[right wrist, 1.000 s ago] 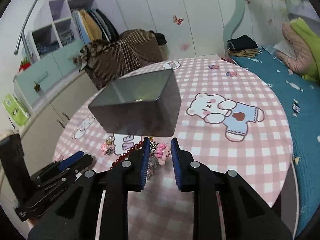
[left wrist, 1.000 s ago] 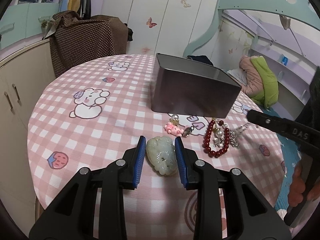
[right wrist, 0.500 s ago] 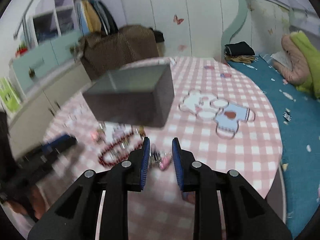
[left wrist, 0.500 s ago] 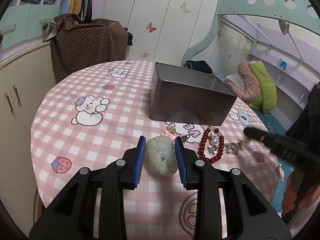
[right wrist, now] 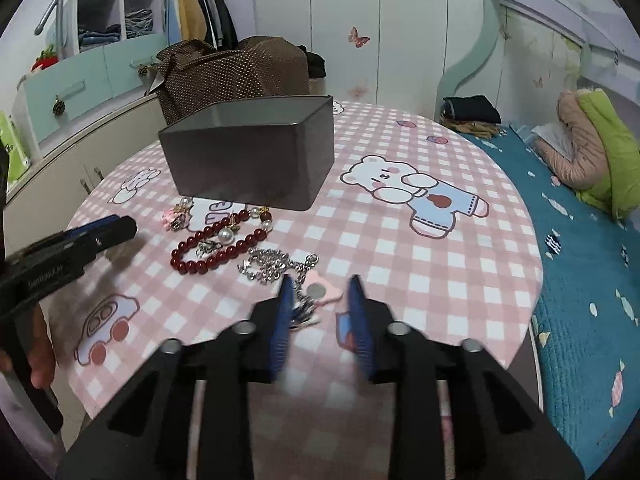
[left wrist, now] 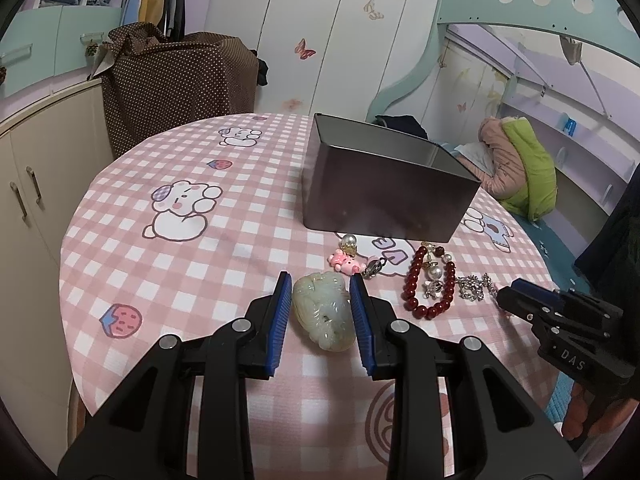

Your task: Organize jewelry

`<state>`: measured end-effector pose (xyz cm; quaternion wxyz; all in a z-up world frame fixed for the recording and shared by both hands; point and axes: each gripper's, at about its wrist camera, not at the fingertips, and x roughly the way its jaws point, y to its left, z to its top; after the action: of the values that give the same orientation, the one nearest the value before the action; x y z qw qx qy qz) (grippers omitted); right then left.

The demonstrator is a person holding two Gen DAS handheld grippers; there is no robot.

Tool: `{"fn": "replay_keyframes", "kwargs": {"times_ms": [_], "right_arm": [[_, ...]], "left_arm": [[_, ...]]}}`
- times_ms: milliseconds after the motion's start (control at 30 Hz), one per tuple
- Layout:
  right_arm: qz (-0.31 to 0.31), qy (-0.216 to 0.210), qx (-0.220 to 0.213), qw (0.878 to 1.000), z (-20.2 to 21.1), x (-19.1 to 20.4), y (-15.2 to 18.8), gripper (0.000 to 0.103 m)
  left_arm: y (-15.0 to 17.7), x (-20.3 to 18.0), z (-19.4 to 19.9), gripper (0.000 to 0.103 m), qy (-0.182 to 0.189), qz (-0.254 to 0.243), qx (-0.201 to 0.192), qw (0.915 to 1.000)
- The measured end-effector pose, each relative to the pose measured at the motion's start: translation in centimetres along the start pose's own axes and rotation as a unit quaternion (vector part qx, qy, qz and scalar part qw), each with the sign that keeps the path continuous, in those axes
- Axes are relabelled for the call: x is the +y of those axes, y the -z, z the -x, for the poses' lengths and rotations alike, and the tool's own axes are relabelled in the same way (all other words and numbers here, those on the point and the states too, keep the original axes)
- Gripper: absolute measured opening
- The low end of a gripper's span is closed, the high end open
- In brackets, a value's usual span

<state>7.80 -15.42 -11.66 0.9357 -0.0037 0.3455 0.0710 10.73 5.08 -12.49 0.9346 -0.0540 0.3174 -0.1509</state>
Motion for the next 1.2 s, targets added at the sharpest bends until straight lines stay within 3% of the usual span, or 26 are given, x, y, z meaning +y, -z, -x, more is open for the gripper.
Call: {"fn": "replay_keyframes", "kwargs": {"times_ms": [33,500,700,800,967,1067,1200], "right_arm": [[0.001,-0.002,0.000,1.000,0.1,0.0,0.0,0.018],[-0.052,-0.002,-0.031,0.998,1.8,-2.0,-0.8,0.017],[-0.063,-0.031,-0.040,0.997,2.5,-2.7,-1.2,0.017],[-0.029,-0.008,-0.016,0.999,1.7,-1.7,-0.6,0.023],[-0.059,-0.010,-0.012,0.998,1.5,-2.6,-0.3,0.040],[-0.076,-0.004,-0.017,0.997,1.7,-3.4,-0.9,0.040],[-0.047,-0.002,-0.005,0.999,1.0,-2.4,-1.0,0.040]], "left_arm": [[0.0,0.0,0.0,0.030,-0.001,0.000,0.000,1.0000],[-0.2,-0.2,0.2,0.030,0.000,-0.004,-0.003,1.0000],[-0.4,-0.3,0.3,0.030,0.002,-0.004,-0.005,1.0000],[-0.4,-0.3,0.3,0.030,0.003,-0.004,-0.003,1.0000],[-0.3,-0.3,0.4,0.030,0.001,-0.004,-0.003,1.0000],[-0.3,-0.2,0.4,0.030,0.002,-0.001,-0.003,1.0000],[-0.2,-0.2,0.2,0.030,0.001,-0.002,0.000,1.0000]]}}
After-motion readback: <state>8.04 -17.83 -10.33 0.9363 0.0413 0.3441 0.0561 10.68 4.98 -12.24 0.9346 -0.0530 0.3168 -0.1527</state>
